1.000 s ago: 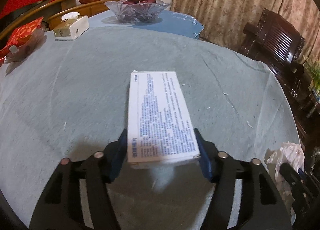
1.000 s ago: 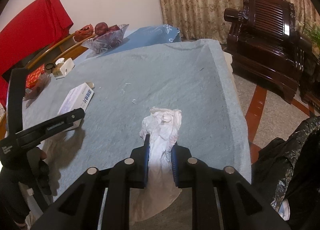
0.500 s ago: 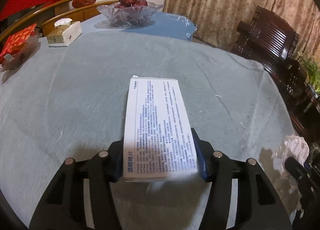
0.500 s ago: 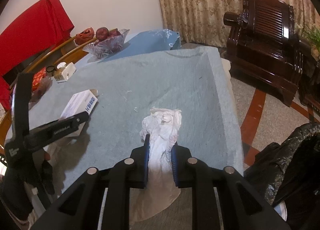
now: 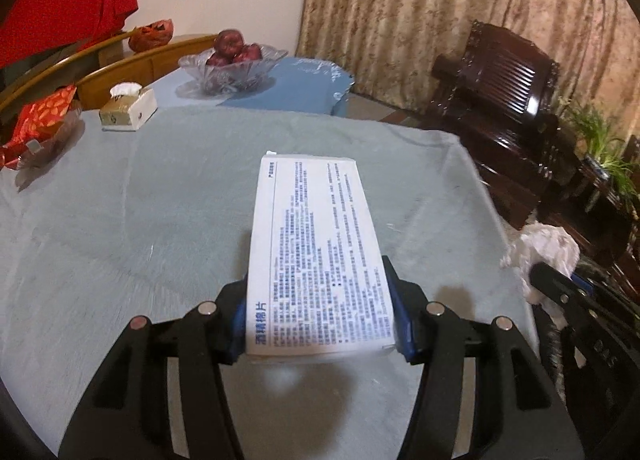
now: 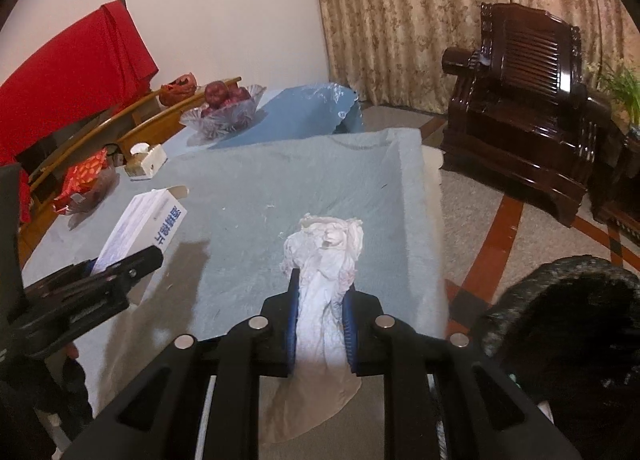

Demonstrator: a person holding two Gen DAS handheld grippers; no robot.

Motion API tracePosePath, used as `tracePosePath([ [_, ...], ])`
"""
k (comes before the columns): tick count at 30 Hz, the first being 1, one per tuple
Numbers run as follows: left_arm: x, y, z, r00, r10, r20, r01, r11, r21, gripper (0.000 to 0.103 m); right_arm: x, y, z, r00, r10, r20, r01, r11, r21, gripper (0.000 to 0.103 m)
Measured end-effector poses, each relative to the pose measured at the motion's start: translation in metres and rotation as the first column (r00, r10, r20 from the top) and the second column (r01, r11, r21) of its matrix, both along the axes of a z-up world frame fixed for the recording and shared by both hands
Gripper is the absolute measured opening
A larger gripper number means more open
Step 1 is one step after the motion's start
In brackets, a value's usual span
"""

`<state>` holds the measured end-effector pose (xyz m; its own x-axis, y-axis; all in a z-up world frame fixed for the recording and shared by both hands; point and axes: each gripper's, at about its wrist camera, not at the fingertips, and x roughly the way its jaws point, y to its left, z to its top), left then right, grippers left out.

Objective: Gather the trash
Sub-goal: 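Carry the tissue and white box over the bin and open both tools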

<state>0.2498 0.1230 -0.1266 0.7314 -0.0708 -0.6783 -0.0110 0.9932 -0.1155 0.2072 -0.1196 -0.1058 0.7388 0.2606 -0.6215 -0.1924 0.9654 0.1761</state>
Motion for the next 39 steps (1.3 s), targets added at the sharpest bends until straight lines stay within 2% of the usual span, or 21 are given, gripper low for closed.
tracePosePath([
  [12,-0.056,-0.047,0.034,0.993,-0.105,0.056,0.106,0.994,-0.016,0.054,-0.055,-0.037,0.048,0.997,-0.027,0.074,0.027,1.0,0.009,0.019],
  [21,-0.087,-0.093,0.053,0.977,-0.193,0.093,0.196,0.98,-0.022,0.054,-0.093,-0.075,0.067,0.99,-0.082,0.111,0.081,0.997,0.013,0.019],
  [29,-0.107,-0.141,0.063,0.953,-0.277,0.119,0.281,0.96,-0.018,0.054,-0.12,-0.116,0.075,0.98,-0.15,0.133,0.149,0.989,0.018,0.019],
  [39,-0.117,-0.206,0.057,0.909,-0.402,0.11,0.405,0.914,-0.004,0.054,-0.149,-0.18,0.068,0.956,-0.265,0.123,0.264,0.964,0.023,0.019],
])
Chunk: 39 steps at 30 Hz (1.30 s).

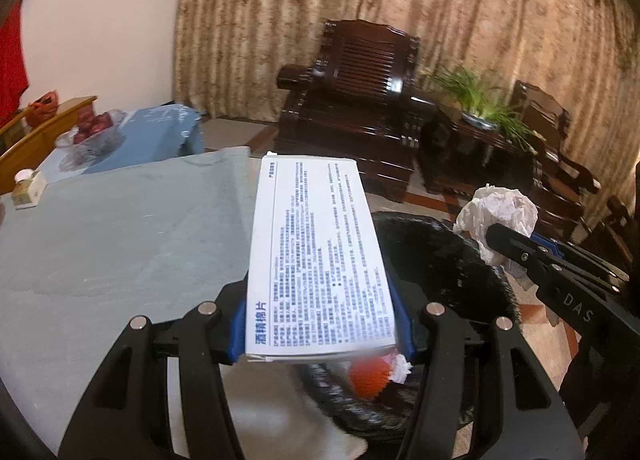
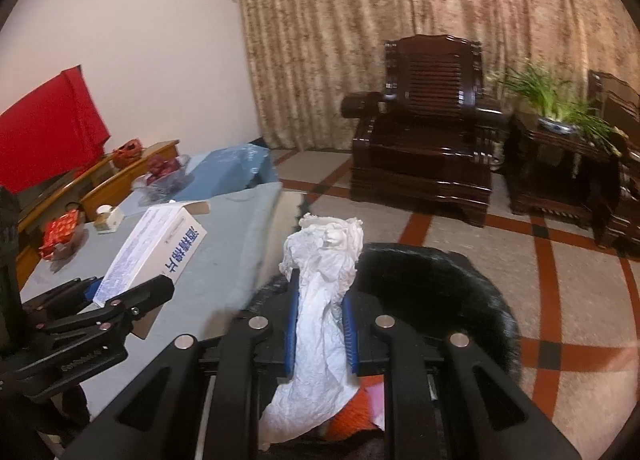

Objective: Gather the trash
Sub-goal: 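Carry the tissue and white box over the bin and open both tools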

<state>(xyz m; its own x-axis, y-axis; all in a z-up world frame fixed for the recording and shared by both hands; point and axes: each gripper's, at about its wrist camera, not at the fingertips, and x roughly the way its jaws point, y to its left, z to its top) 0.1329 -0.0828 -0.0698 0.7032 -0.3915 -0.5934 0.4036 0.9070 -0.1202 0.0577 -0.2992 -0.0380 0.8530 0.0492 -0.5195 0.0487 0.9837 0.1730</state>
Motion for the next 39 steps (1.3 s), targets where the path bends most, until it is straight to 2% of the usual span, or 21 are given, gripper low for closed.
tracePosePath([
  [8,-0.001,-0.044,-0.017,0.998,-0.07,-0.007,0.07,0.997,0.014,0.054,-0.012,-0.039,-0.01,0.998,-0.063,-0.02,0.063,0.998,-0.01,0.019],
  [16,0.01,-0.076,-0.037,0.992,-0.119,-0.038,0.12,0.992,0.026,0.054,-0.009,-0.063,-0.027,0.995,-0.083,-0.059,0.083,0.996,-0.014,0.019],
  [30,0.036,-0.094,-0.064,0.987,-0.131,-0.093,0.136,0.99,0.05,0.054,0.021,-0.078,-0.056,0.99,-0.091,-0.11,0.089,0.996,-0.017,0.02],
  [31,0.037,-0.094,-0.065,0.986,-0.133,-0.097,0.138,0.989,0.048,0.056,0.022,-0.079,-0.058,0.989,-0.09,-0.114,0.089,0.996,-0.02,0.033],
  [34,0.038,-0.093,-0.063,0.988,-0.124,-0.094,0.127,0.991,0.032,0.077,0.025,-0.08,-0.062,0.986,-0.112,-0.125,0.108,0.993,-0.043,0.06],
  [35,0.039,-0.092,-0.061,0.989,-0.118,-0.089,0.121,0.992,0.03,0.082,0.025,-0.08,-0.062,0.985,-0.116,-0.125,0.112,0.993,-0.043,0.066],
  [36,0.039,-0.09,-0.06,0.99,-0.111,-0.084,0.114,0.993,0.029,0.084,0.024,-0.08,-0.062,0.985,-0.123,-0.121,0.119,0.992,-0.044,0.078],
  [39,0.04,-0.084,-0.058,0.991,-0.096,-0.091,0.099,0.995,0.026,0.088,0.017,-0.082,-0.059,0.983,-0.15,-0.104,0.145,0.988,-0.052,0.094],
])
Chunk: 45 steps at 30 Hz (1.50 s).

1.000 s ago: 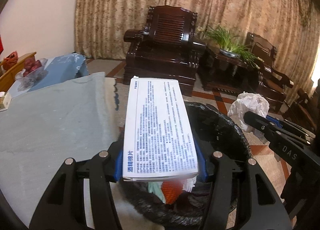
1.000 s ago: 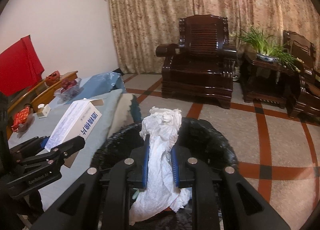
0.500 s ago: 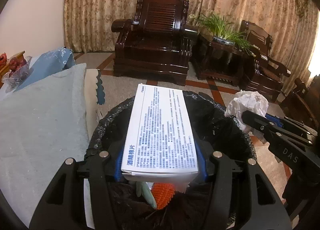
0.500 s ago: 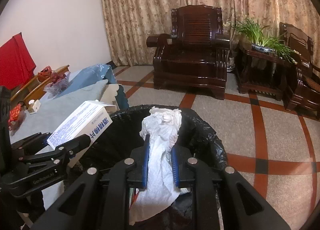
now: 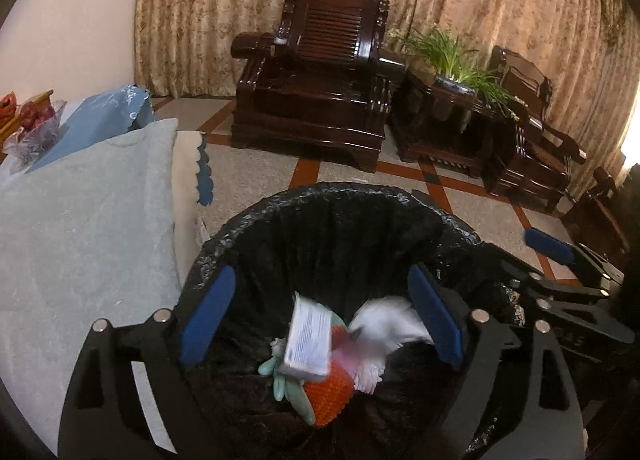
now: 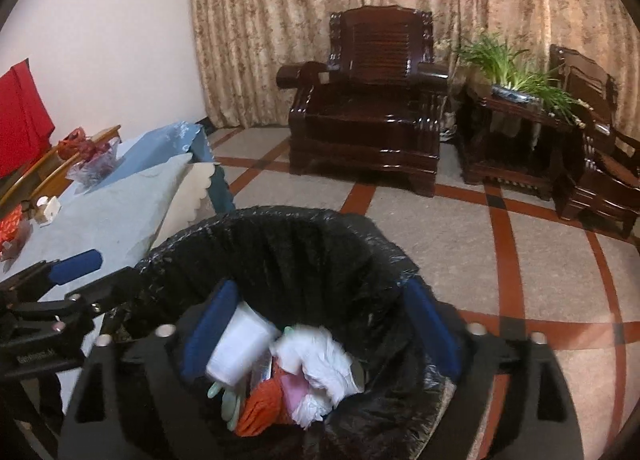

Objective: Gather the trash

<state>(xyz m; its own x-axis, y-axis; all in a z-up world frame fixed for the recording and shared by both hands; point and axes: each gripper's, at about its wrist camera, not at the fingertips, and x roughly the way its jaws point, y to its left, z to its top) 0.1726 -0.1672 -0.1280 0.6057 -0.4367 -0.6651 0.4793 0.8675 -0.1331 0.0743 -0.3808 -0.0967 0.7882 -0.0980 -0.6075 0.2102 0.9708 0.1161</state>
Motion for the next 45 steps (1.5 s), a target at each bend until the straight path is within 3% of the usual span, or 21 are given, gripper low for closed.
tracePosePath([
  [1,-0.001,0.003,0.001,1.0,0.007,-0.002,-0.007,1.0,0.001,0.09,-0.001,-0.001,0.001,1.0,-0.004,-0.001,0.004,1.0,0.002,0.098],
  [9,-0.017,0.03,0.021,0.999,0.049,0.022,-0.049,0.999,0.011,0.091,-0.02,-0.001,0.018,1.0,0.004,0.018,-0.005,0.999,0.046,0.097],
  [21,-0.061,0.063,0.062,0.994,0.084,0.066,-0.084,0.996,0.008,0.091,-0.047,0.037,0.057,0.996,0.08,0.032,-0.082,0.994,0.074,0.097],
  [45,-0.118,0.119,0.107,0.974,0.18,0.137,-0.179,0.984,-0.018,0.092,-0.08,0.101,0.097,0.974,0.21,0.084,-0.212,0.977,0.009,0.097],
])
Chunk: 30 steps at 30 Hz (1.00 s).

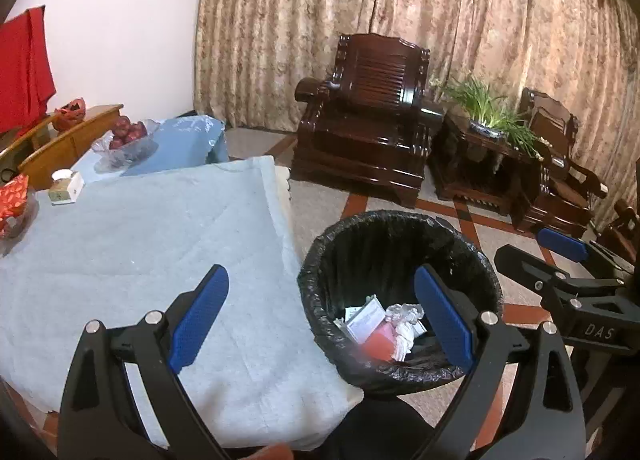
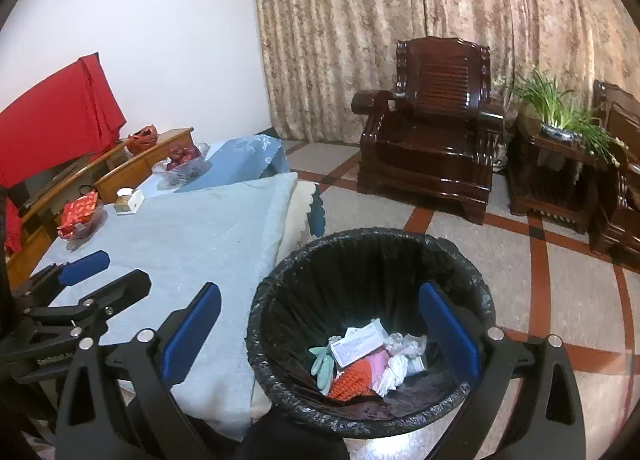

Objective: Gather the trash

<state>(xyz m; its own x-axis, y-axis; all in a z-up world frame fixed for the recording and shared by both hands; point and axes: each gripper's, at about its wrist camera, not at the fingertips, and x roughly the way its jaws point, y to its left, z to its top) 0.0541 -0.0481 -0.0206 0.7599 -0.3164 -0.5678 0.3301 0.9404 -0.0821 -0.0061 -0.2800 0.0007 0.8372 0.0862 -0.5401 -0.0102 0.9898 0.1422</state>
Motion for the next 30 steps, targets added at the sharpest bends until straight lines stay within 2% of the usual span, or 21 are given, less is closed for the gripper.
tracePosePath([
  [9,-0.011,0.008,0.012,0.999,0.019,0.033,-0.019,1.0,-0.001,0.092,-0.006,0.01,0.01,0.999,0.013,0.03,-0.012,1.0,-0.019,0.097],
  [30,-0.018,0.016,0.018,0.998,0.036,0.053,-0.035,0.999,-0.012,0.092,-0.01,0.021,0.014,0.998,0.027,0.048,-0.025,0.999,-0.036,0.097],
])
